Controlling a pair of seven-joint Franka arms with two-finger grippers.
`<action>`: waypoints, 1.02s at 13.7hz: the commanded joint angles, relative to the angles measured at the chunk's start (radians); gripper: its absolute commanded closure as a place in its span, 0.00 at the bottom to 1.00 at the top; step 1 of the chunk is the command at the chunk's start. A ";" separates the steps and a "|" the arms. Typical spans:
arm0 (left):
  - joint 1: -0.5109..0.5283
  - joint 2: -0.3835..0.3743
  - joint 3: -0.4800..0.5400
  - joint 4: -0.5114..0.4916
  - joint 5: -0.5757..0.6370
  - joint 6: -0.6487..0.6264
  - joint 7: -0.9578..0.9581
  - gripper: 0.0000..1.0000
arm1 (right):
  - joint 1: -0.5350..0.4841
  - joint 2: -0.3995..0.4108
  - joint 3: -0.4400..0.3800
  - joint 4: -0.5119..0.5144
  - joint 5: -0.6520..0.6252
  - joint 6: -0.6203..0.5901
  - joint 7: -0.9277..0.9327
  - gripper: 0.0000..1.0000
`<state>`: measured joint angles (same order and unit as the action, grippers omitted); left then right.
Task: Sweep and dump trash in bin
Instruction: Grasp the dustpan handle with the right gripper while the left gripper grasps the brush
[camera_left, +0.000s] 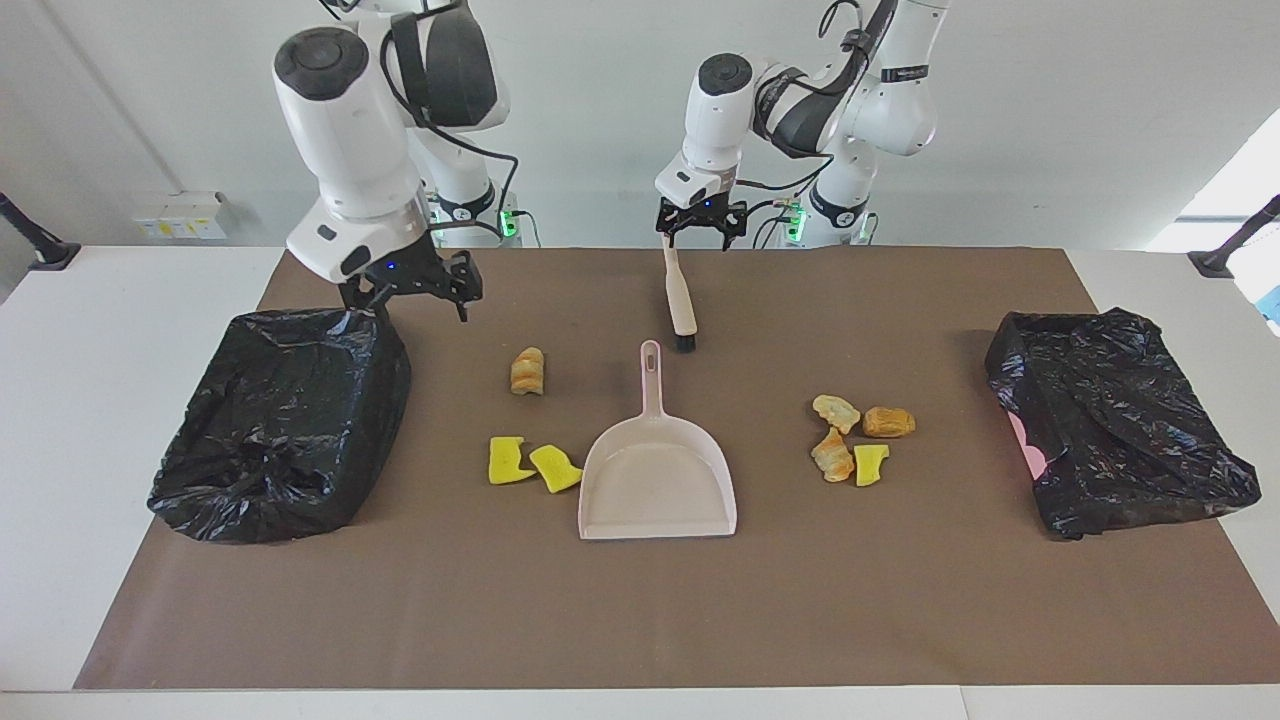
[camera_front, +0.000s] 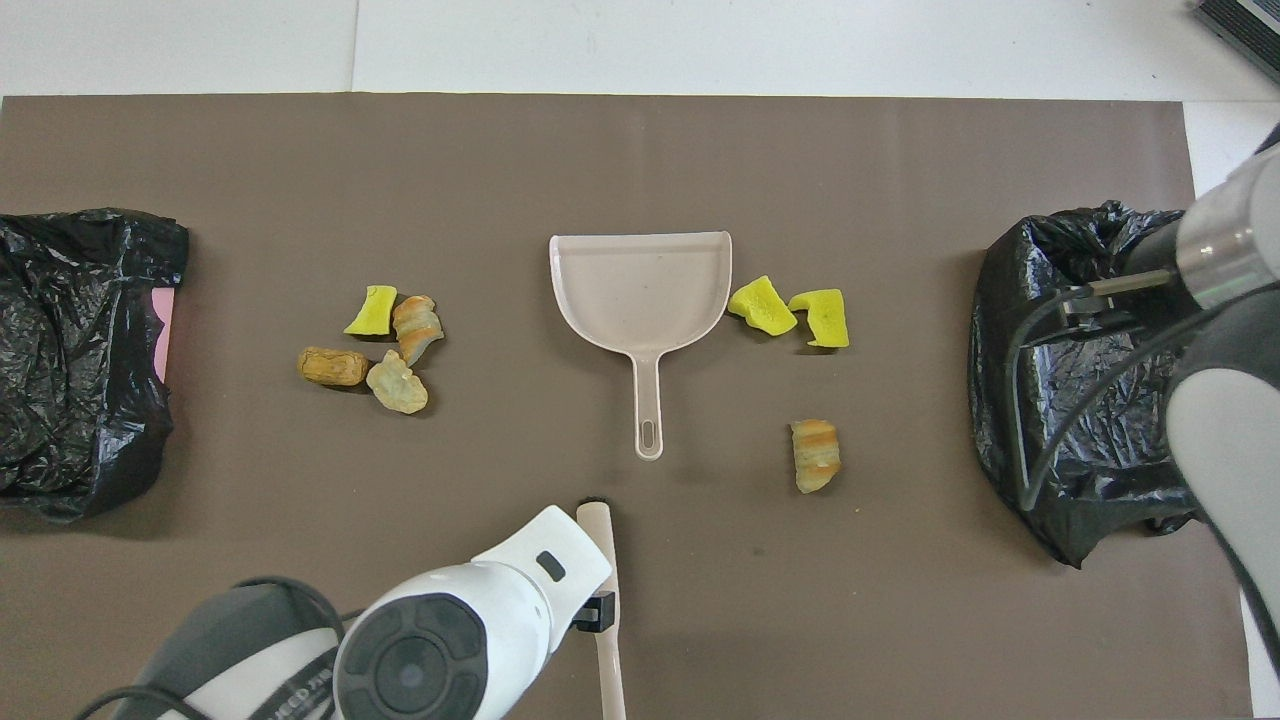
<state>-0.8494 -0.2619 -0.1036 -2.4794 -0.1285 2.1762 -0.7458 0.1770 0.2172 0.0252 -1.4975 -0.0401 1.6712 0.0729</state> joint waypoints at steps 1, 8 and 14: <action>-0.077 0.030 0.021 -0.035 -0.013 0.072 -0.047 0.00 | 0.051 0.095 0.019 0.010 0.011 0.114 0.092 0.00; -0.161 0.059 0.021 -0.079 -0.017 0.174 -0.124 0.00 | 0.190 0.137 0.021 -0.039 0.009 0.177 0.286 0.00; -0.166 0.086 0.021 -0.082 -0.019 0.191 -0.155 0.23 | 0.256 0.152 0.027 -0.066 0.020 0.243 0.409 0.00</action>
<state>-0.9895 -0.1793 -0.1006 -2.5418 -0.1326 2.3378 -0.8803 0.4403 0.3828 0.0479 -1.5383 -0.0335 1.8868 0.4652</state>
